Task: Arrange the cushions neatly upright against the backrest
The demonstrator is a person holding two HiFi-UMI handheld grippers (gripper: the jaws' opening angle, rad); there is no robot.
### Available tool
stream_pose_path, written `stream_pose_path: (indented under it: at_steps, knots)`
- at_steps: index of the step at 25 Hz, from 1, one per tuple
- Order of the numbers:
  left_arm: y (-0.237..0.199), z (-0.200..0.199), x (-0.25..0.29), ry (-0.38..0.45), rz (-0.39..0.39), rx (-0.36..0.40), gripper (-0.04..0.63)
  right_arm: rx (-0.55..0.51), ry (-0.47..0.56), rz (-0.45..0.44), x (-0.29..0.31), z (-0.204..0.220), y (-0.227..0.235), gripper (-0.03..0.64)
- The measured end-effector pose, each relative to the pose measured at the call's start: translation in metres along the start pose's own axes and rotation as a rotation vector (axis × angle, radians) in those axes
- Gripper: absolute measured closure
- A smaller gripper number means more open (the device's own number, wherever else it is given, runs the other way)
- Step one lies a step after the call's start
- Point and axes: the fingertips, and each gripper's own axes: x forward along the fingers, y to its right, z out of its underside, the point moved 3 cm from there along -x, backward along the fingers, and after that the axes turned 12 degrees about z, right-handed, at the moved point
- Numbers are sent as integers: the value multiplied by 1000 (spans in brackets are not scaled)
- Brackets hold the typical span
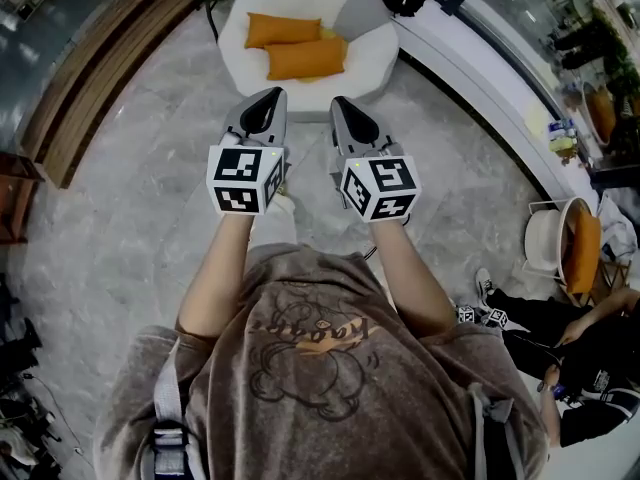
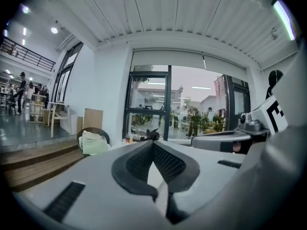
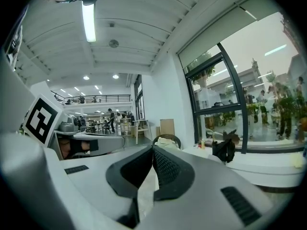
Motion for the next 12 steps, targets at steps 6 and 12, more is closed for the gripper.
stream_pose_path:
  at_steps: [6, 12]
  knots:
    - [-38, -8, 36, -25, 29, 3, 591, 4, -24, 19, 50, -3, 11, 597]
    - [-82, -18, 72, -51, 44, 13, 591, -9, -43, 48, 99, -13, 20, 598]
